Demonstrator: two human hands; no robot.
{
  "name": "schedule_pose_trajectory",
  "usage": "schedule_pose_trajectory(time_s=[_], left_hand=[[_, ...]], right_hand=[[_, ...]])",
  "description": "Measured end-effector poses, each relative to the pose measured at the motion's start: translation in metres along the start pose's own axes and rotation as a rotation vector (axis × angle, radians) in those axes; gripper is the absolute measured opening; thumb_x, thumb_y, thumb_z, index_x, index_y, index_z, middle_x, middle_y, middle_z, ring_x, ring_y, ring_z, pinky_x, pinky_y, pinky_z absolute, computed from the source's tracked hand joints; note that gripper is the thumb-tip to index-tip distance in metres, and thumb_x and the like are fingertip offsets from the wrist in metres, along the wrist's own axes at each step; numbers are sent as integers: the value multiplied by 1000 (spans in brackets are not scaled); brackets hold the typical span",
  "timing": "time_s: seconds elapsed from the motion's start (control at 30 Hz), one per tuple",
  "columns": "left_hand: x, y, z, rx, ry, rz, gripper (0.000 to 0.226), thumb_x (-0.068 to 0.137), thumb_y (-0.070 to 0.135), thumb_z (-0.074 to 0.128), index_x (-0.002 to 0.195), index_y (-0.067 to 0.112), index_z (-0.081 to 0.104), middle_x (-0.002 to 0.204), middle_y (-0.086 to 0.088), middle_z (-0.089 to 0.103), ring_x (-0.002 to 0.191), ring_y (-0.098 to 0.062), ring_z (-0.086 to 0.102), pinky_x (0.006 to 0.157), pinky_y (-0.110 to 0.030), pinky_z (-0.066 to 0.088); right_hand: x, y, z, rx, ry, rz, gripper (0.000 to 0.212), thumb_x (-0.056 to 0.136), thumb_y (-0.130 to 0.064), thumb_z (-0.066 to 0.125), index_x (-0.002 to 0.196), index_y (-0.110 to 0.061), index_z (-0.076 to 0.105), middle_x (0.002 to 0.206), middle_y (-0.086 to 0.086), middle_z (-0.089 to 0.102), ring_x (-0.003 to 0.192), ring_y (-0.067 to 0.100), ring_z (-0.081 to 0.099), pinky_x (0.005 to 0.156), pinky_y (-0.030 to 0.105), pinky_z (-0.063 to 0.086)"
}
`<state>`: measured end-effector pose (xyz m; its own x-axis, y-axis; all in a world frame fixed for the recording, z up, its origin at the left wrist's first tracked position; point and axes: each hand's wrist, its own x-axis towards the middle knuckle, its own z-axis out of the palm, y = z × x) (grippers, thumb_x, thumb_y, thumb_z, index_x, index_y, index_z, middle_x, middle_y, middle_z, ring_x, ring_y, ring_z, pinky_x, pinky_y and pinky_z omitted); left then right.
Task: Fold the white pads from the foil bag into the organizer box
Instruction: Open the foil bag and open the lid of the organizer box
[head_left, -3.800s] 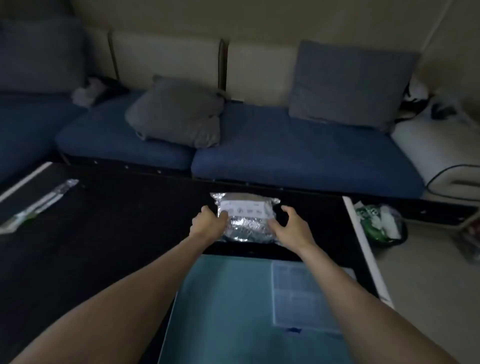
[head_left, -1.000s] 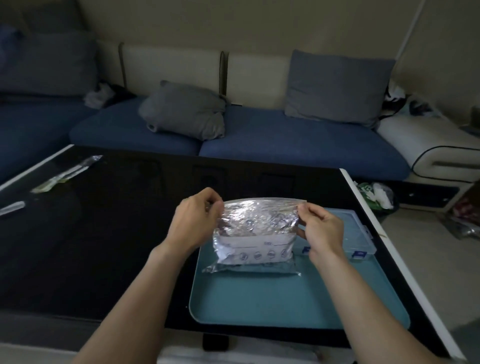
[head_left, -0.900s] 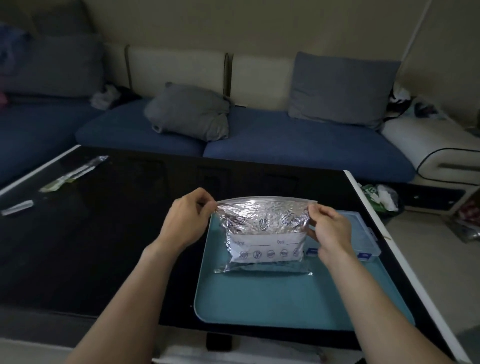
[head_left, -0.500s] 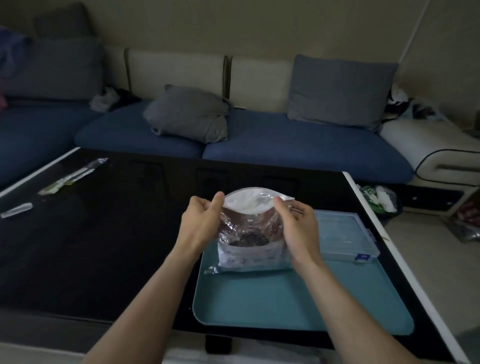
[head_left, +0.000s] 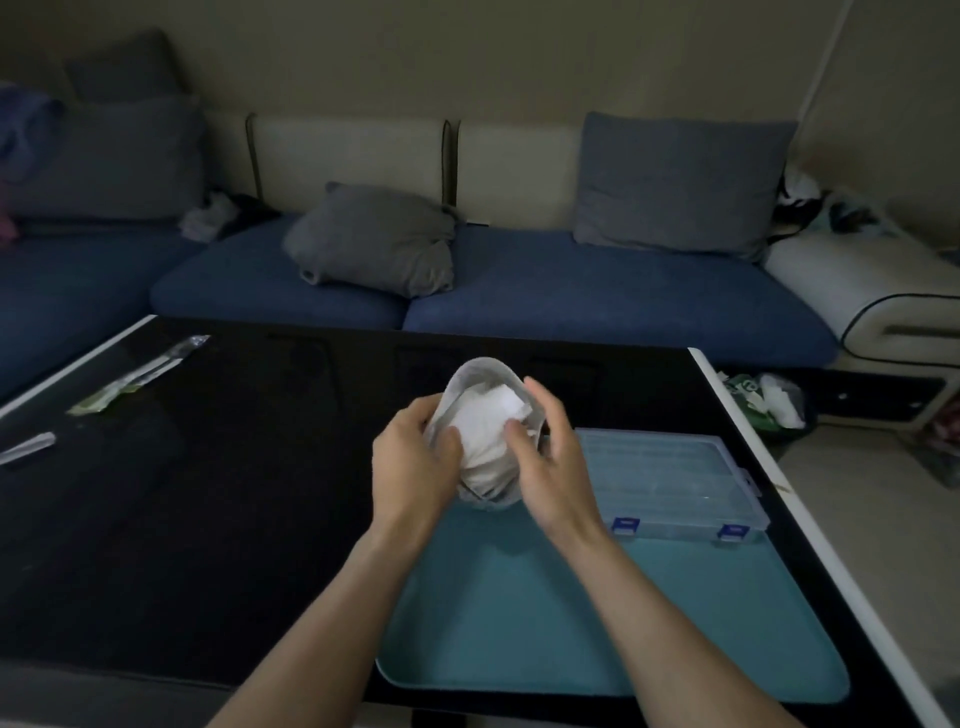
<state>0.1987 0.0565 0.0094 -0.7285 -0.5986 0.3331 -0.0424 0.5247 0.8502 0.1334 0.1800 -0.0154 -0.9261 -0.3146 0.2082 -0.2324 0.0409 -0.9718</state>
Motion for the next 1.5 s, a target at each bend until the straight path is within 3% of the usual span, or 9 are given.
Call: schedule_pose_trajectory(time_s=[0.1,0.2,0.43,0.63,0.8,0.93,1.1,1.3,1.5], left_hand=[[-4,11,5,86,148,176,31,88,10,63,118,18,68,113,9,60,103,-7,53,86,-8,40],[0,10,2,83,253,258,31,90,24,65,119,16,67,121,1,54,110,-9,46,94,-29,46],[3,-34,13,270,-148,176,35,84,30,70,117,31,59,157,1,27,148,-20,17,120,-56,9],[-4,-38,37,413,-179,198,63,81,8,58,139,26,40,151,-4,32,146,-24,22,116,-60,16],[-21,-29,57,662,-206,195,68,81,12,51,144,27,32,151,-6,24,147,-28,11,118,-60,3],[-35,-19,68,803,-227,185,57,77,22,58,132,19,41,144,-12,30,144,-37,15,115,-65,6],[-47,-3,76,555,-130,387,57,76,20,61,130,7,48,144,-20,37,141,-41,26,118,-62,12],[-69,19,112,202,-334,641,36,83,15,44,114,9,62,120,-7,55,109,-25,53,92,-41,44],[-60,-1,149,258,-438,372,52,88,15,35,136,2,50,151,-18,38,142,-32,32,119,-41,25]], right_hand=[[5,-9,14,109,24,-96,57,89,-39,58,143,-39,43,143,-5,49,125,3,53,104,27,47],[18,-8,23,87,5,-164,58,92,-30,62,146,-36,40,144,-3,48,127,3,52,103,22,47],[28,41,22,-154,-25,28,70,85,-21,76,143,-39,41,137,-4,53,123,12,55,92,10,42],[22,30,-7,-381,-36,124,87,81,-30,82,152,-21,31,145,5,41,131,21,47,96,22,35],[14,20,-63,-580,-9,-54,30,82,-21,80,111,-20,69,114,-2,65,107,12,61,95,24,47],[7,26,-126,-750,-53,-27,12,85,-21,77,91,-30,70,106,-8,62,110,15,59,95,26,40],[1,49,-188,-1111,-179,239,53,90,-44,66,140,-40,50,164,2,22,153,32,2,121,52,3],[-19,69,-217,-823,-178,273,47,102,-32,54,148,-34,43,167,3,13,155,27,2,125,43,6],[-36,81,-208,-580,-3,230,44,103,-3,44,136,-29,58,164,-1,22,155,22,5,126,42,5]])
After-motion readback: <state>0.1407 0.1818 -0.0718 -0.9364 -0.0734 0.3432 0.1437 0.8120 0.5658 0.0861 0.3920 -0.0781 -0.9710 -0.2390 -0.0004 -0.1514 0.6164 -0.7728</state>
